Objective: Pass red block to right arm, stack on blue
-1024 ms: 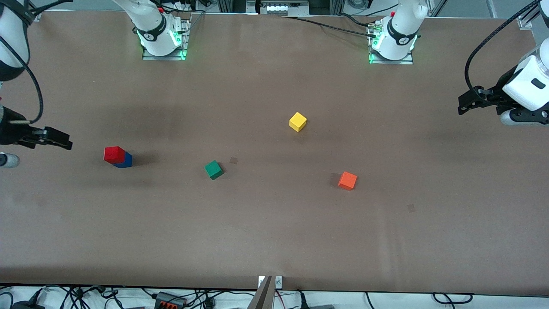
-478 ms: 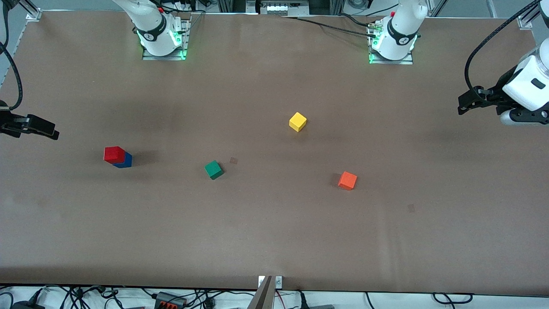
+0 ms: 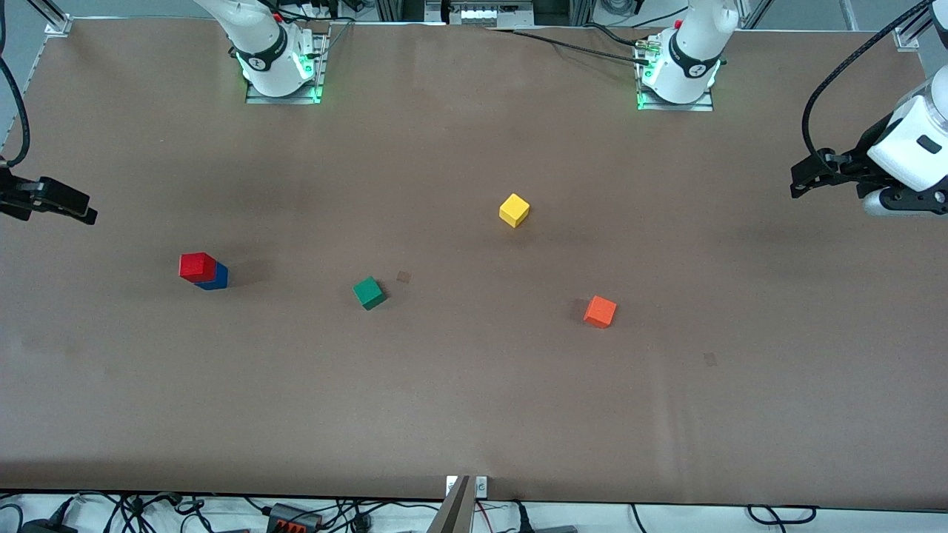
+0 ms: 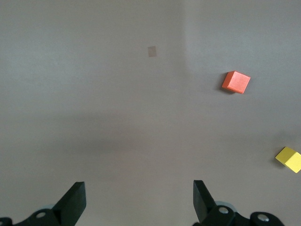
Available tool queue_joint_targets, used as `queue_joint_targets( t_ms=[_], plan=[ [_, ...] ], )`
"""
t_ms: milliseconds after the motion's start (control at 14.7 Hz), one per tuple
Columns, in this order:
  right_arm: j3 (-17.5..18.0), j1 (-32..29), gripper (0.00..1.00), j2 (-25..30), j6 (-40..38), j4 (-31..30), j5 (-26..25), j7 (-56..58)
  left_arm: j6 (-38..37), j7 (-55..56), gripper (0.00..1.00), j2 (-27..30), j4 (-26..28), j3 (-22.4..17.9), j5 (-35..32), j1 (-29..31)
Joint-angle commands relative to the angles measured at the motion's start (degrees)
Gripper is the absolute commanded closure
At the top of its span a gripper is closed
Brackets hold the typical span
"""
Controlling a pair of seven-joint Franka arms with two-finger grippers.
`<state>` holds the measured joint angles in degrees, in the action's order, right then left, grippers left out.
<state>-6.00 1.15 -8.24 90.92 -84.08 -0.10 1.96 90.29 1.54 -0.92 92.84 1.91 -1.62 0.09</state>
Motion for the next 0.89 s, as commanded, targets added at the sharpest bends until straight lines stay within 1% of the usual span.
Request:
queue_joint_targets(
  t_ms=[0,136,205,819],
  plan=[
    [0.63,0.17,0.00,8.48,6.26,-12.91,-0.78,-1.00,-0.55,0.48,0.00,1.27,0.58,0.20,0.39,0.17],
    [0.81,0.17,0.00,11.91,8.57,-18.81,-0.78,-1.17,-0.55,0.48,0.00,1.27,0.58,0.20,0.39,0.17],
    [0.81,0.08,0.00,12.10,8.31,-19.01,-0.78,-1.17,-0.55,0.48,0.00,1.27,0.58,0.29,0.39,0.17],
    [0.81,0.08,0.00,10.00,7.79,-14.71,-0.52,0.14,-0.55,0.48,0.00,1.27,0.58,0.29,0.39,0.17]
  ],
)
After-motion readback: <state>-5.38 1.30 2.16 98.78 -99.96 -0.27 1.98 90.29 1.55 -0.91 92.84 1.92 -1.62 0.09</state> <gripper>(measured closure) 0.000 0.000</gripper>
